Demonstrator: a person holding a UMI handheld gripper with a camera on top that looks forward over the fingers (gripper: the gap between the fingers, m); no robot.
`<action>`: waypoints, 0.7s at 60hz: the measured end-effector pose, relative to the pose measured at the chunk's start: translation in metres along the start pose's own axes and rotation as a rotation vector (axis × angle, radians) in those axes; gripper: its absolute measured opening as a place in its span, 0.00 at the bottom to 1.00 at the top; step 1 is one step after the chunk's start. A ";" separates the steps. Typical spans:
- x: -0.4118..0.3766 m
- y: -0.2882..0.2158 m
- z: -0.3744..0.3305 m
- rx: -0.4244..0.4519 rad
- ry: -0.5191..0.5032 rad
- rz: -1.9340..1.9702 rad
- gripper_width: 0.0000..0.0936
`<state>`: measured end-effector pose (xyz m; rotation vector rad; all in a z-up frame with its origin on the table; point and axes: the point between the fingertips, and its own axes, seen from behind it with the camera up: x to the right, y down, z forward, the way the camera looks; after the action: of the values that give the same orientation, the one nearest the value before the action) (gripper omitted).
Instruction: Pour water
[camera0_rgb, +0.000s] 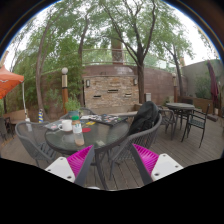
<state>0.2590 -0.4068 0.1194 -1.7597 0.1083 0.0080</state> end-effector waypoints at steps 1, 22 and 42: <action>0.000 0.000 0.000 -0.001 0.002 -0.002 0.88; -0.044 0.004 0.058 -0.019 -0.039 0.014 0.88; -0.174 -0.009 0.183 0.045 -0.165 -0.032 0.88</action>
<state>0.0961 -0.2133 0.1050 -1.7087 -0.0393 0.1258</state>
